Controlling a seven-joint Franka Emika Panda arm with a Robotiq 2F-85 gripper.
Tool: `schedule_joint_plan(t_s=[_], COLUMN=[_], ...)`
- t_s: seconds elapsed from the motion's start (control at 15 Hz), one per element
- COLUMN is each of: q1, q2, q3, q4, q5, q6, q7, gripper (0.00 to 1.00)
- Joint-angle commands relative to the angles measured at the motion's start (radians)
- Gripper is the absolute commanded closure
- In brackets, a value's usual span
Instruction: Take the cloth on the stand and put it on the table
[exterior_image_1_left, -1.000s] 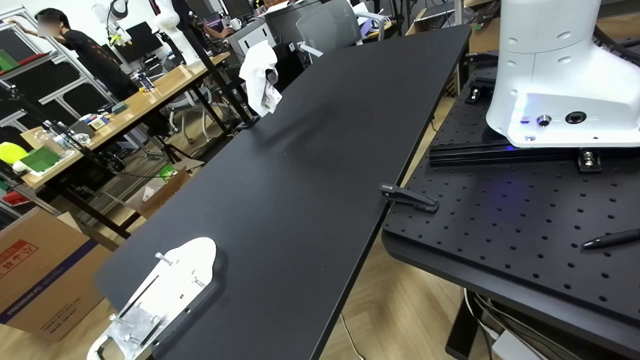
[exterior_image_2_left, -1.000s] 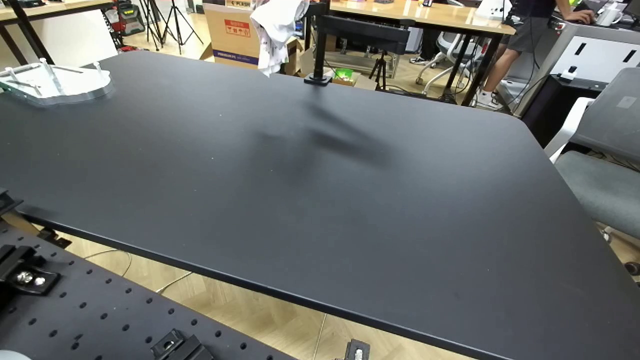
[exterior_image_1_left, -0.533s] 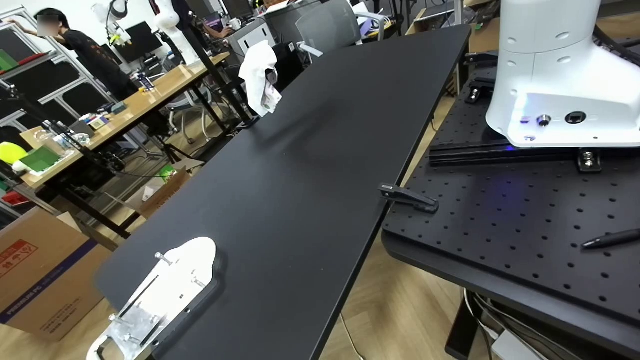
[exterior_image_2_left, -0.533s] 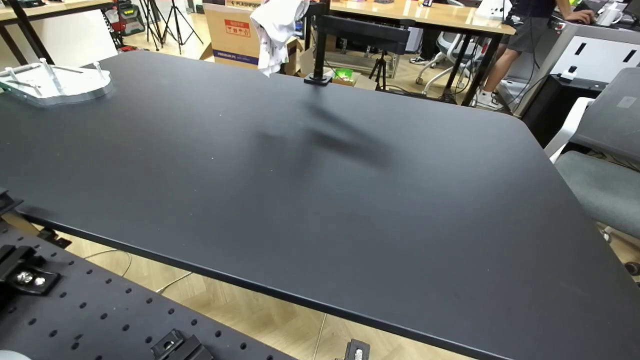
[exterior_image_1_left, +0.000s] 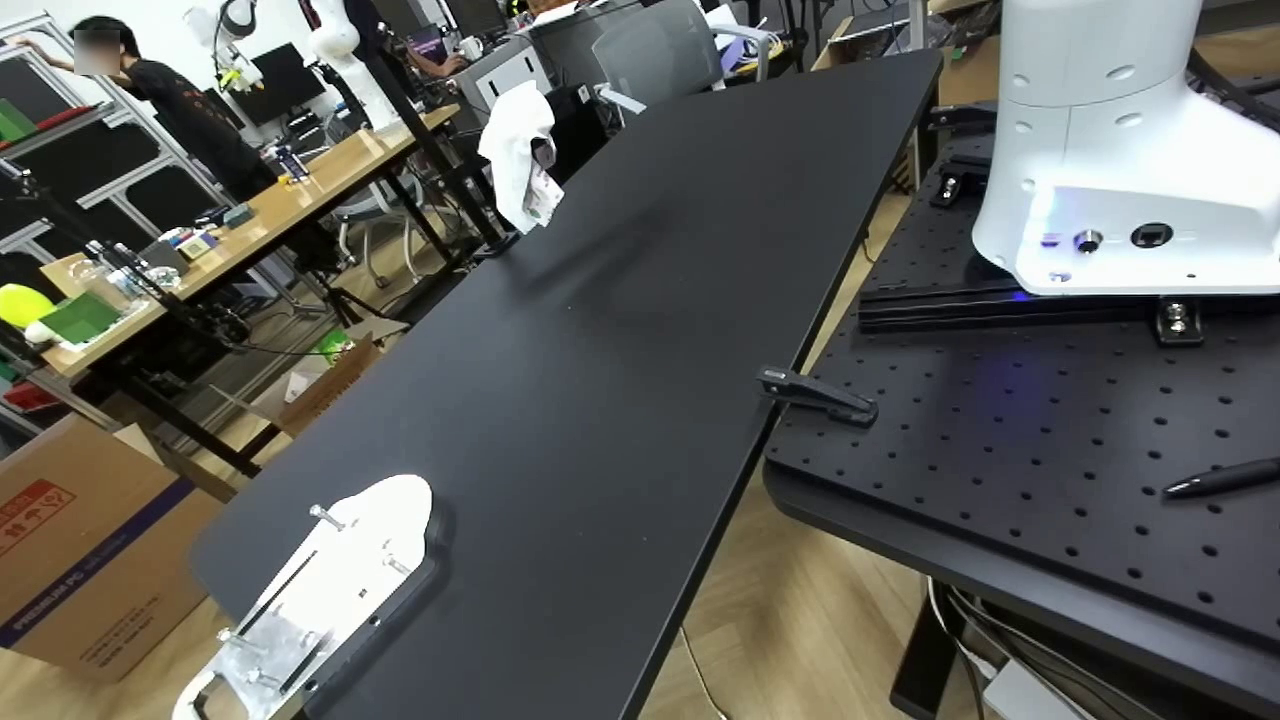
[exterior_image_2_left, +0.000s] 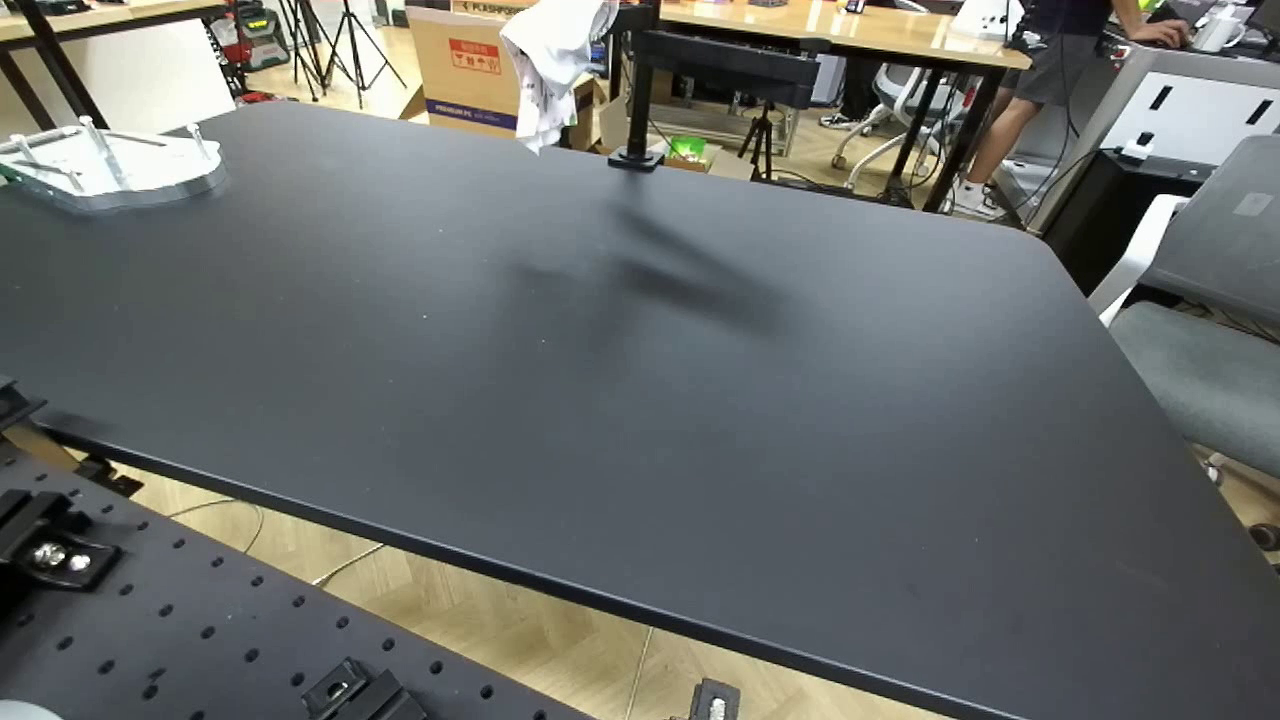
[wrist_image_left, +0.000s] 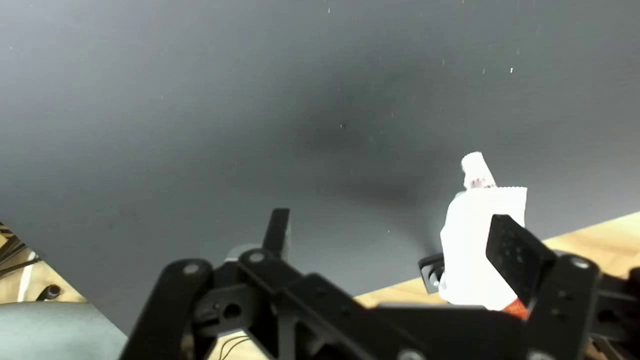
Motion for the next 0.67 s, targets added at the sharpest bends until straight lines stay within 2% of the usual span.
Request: schedule_joint_plan(t_s=[0.0, 0.27, 0.6], q1=[-0.008, 0.016, 0.057], q2=[0.151, 0.288, 0.433], q3=[0.009, 0.010, 0.011], q4=[0.092, 0.175, 0.308], q5=[0.005, 0.022, 0.073], q6=[0.105, 0.178, 0.170], q7=[0.103, 0.121, 0.089], gripper=[0.00, 0.00, 0.00])
